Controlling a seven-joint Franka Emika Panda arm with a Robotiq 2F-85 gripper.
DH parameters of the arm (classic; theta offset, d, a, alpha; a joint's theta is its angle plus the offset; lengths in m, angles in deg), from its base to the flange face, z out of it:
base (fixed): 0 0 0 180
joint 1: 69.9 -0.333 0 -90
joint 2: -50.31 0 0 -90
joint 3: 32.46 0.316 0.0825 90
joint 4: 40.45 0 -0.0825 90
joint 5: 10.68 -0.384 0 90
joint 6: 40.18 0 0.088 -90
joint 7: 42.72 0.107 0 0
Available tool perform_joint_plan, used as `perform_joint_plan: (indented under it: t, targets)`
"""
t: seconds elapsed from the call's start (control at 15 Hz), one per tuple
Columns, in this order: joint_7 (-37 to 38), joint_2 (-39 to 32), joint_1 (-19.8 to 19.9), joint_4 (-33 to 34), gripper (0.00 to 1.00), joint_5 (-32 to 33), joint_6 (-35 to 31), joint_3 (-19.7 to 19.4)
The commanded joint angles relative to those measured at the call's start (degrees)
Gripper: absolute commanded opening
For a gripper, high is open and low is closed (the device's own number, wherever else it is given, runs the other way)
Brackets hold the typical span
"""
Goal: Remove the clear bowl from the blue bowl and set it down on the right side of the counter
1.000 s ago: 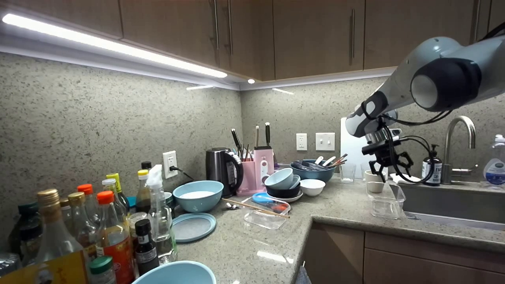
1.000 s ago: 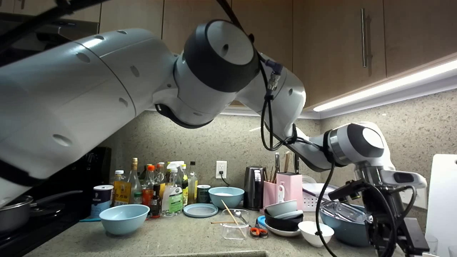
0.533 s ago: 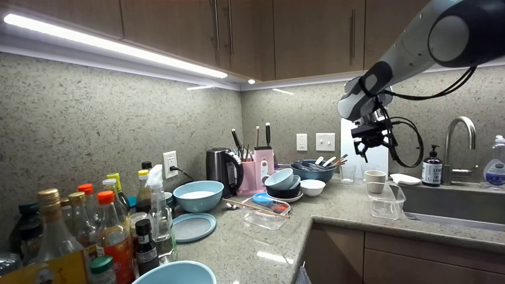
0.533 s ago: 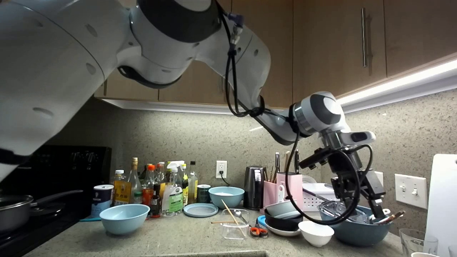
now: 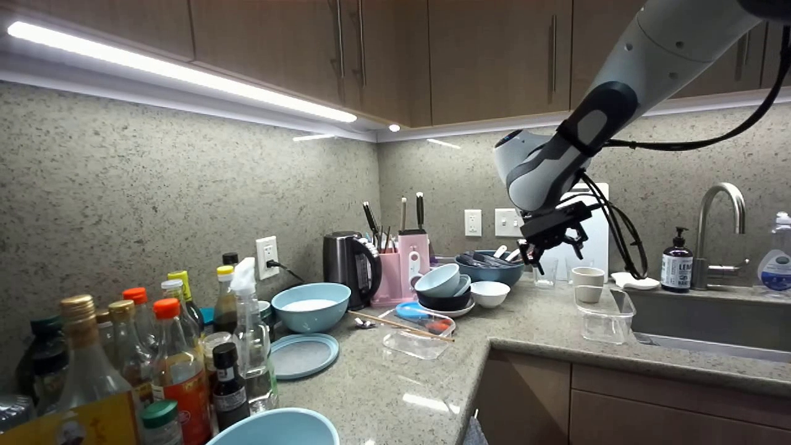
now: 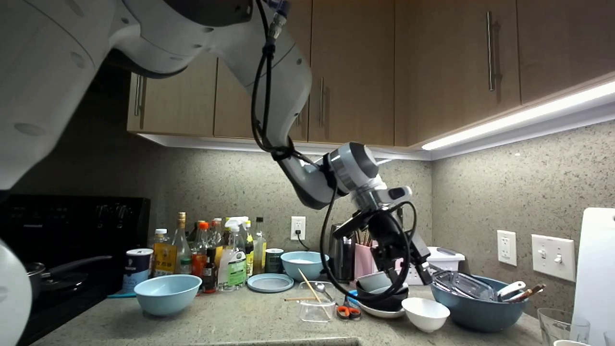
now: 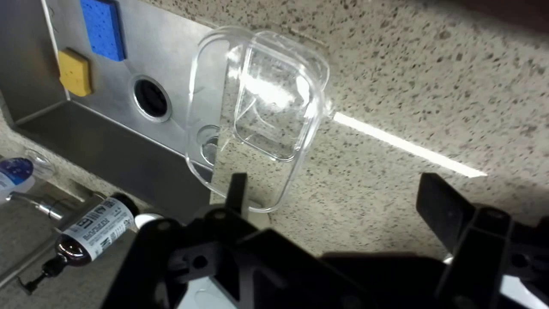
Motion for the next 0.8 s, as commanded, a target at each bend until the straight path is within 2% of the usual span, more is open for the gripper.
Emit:
perform_joint_plan:
  t: [0.0, 0.07, 0.2, 0.4, 0.67, 0.73]
  targets:
    - [9.78, 1.79, -1.24, -5.86, 1.00, 8.82, -5.62, 2.09]
    - [5.95, 0.51, 0.29, -2.97, 1.00, 5.46, -2.20, 3.55]
    - [8.77, 0.37, -0.09, -3.99, 1.00, 7.46, -3.47, 4.11]
    - [9.12, -0.16, -0.14, -3.54, 1.00, 7.33, -3.40, 4.25]
    - [10.62, -2.68, -2.14, -1.80, 1.00, 6.44, -4.06, 8.06]
    - [9.09, -1.38, -0.97, -2.74, 1.00, 7.26, -3.68, 7.45]
